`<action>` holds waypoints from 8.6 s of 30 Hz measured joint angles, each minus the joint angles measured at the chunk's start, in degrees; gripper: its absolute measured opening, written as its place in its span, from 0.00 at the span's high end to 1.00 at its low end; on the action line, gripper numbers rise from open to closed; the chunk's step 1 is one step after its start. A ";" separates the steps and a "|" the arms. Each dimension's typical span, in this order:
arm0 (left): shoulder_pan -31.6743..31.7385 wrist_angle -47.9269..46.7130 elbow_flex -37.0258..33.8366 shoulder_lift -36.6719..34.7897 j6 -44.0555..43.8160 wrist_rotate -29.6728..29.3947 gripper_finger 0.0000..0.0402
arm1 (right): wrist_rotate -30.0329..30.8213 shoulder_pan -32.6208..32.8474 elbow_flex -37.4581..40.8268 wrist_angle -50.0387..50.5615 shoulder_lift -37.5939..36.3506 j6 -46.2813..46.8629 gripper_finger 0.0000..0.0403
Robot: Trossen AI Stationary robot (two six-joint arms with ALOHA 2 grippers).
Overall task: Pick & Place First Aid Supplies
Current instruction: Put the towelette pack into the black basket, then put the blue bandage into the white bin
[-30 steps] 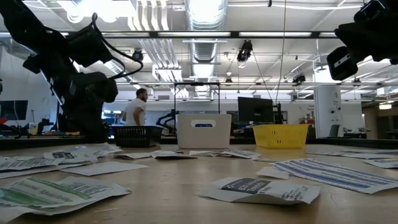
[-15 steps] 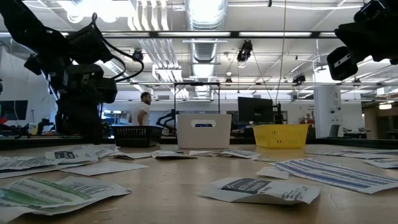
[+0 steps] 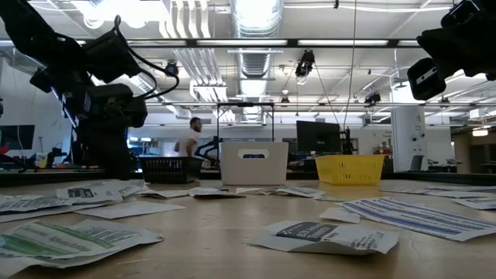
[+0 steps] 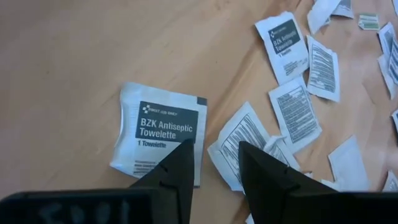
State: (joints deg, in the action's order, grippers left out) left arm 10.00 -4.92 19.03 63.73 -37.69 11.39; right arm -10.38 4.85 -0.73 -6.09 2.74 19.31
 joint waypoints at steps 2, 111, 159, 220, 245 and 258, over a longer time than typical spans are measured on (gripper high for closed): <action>-0.09 1.13 0.00 0.40 0.00 -0.08 0.71 | 0.00 0.01 0.00 -0.01 0.00 0.00 0.93; 26.56 -2.37 13.27 -1.63 21.10 -11.96 1.00 | 12.10 -0.03 0.00 0.15 -0.02 -3.28 0.93; 21.25 -15.66 31.58 1.83 37.15 -18.02 0.75 | 25.04 -0.03 -20.69 35.12 0.18 4.56 0.72; -19.34 -9.02 17.42 -2.17 25.93 -27.94 0.76 | 31.79 20.01 -29.46 51.30 50.25 46.66 0.81; -14.92 -14.65 17.35 -2.15 30.10 -41.06 0.76 | 21.85 8.48 -35.36 57.79 66.53 19.87 0.61; -14.19 -14.68 17.35 -2.15 30.53 -42.61 0.76 | 22.32 6.98 -35.32 54.20 75.96 19.44 0.63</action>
State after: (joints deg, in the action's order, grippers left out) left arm -4.19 -19.59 36.38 61.58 -7.16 -31.22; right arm 11.94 11.83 -36.05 48.11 78.70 38.75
